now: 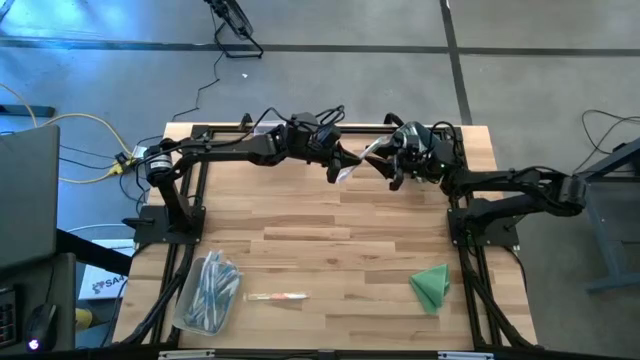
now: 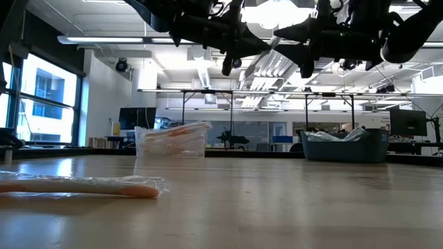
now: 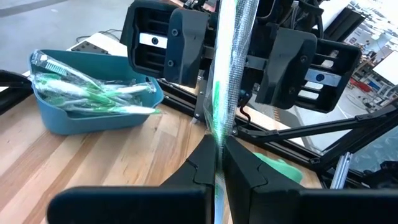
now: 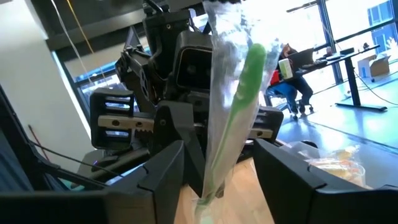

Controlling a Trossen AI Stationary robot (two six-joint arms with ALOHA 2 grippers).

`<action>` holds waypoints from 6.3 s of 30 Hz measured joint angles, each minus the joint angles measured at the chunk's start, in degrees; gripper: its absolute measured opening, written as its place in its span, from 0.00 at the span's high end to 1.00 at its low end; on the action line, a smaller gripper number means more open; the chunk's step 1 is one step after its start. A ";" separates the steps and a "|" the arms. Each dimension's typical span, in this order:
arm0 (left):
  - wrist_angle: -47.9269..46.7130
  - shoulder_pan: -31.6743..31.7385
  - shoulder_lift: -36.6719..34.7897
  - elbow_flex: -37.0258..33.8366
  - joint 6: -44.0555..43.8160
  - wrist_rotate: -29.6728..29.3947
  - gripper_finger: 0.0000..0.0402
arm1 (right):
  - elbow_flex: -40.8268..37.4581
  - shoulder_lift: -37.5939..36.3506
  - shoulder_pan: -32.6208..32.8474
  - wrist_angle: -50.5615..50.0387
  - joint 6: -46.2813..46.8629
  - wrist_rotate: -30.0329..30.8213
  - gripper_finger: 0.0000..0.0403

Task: Pick & Place Toothbrushes
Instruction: Put the green toothbrush into the blue bin

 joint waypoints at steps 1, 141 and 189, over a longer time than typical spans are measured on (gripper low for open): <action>0.00 0.00 0.00 0.00 0.00 -0.02 0.98 | 0.00 0.00 0.00 -0.02 0.01 0.01 0.54; -2.88 -3.74 -2.42 -0.88 10.02 -12.18 0.65 | 0.00 -0.02 0.09 -1.95 2.63 3.24 0.95; 9.65 -3.69 -28.19 -30.97 6.01 -24.33 0.65 | 26.47 -12.73 -3.95 -88.75 -3.87 47.19 0.95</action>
